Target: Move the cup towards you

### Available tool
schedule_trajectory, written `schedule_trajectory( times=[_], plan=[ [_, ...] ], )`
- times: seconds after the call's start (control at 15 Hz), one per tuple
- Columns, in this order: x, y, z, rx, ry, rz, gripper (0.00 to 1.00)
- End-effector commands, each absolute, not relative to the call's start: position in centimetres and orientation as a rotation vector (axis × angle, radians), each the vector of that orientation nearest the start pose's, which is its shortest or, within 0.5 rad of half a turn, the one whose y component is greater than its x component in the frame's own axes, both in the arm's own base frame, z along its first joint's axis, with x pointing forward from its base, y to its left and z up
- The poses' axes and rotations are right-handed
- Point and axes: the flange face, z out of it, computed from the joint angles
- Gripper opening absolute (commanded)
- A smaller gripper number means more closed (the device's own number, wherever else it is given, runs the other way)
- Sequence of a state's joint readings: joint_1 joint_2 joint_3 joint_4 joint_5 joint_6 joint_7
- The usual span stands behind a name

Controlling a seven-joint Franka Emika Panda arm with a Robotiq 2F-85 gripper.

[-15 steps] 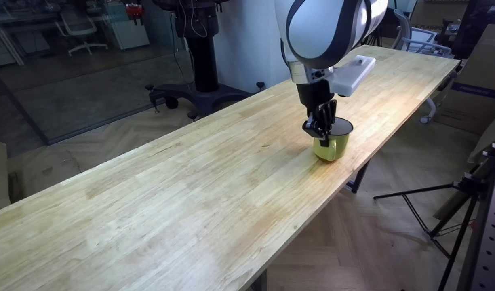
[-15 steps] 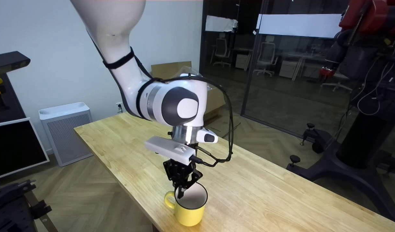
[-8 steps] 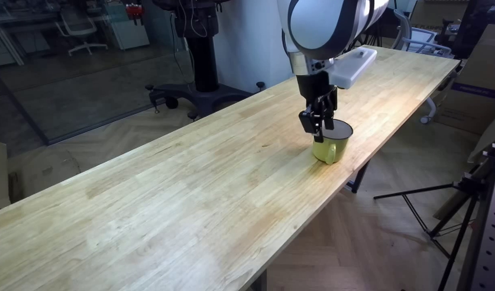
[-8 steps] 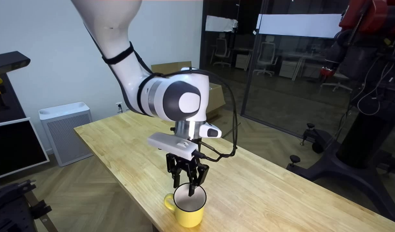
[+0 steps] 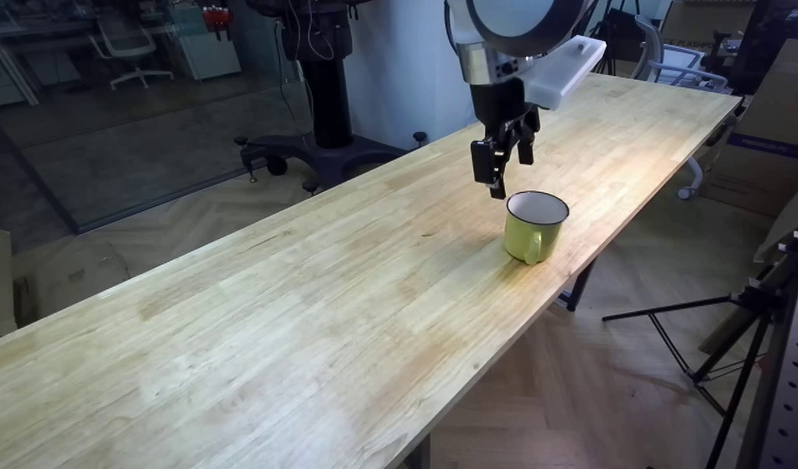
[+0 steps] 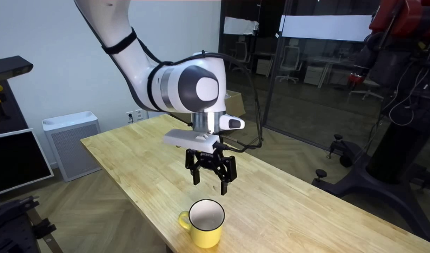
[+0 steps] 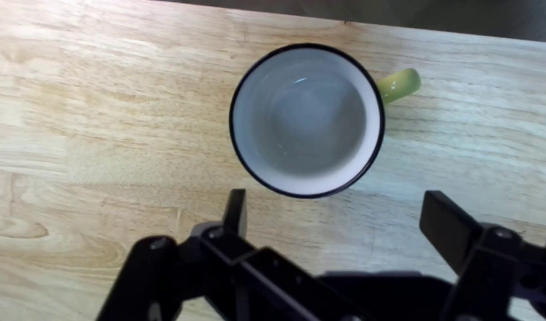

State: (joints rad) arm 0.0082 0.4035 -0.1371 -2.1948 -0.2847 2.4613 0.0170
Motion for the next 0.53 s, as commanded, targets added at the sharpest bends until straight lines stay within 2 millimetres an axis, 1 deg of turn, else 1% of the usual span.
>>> schedule_trajectory(
  times=[0.0, 0.27, 0.4, 0.47],
  plan=[
    [53.34, -6.91, 20.95, -3.378, -0.090, 0.152, 1.00],
    [53.55, -6.94, 21.42, -3.347, -0.027, 0.090, 1.00],
    [53.52, -6.86, 21.28, -3.334, -0.010, 0.085, 1.00],
    [53.48, -6.81, 21.16, -3.337, 0.022, 0.118, 1.00]
  ],
)
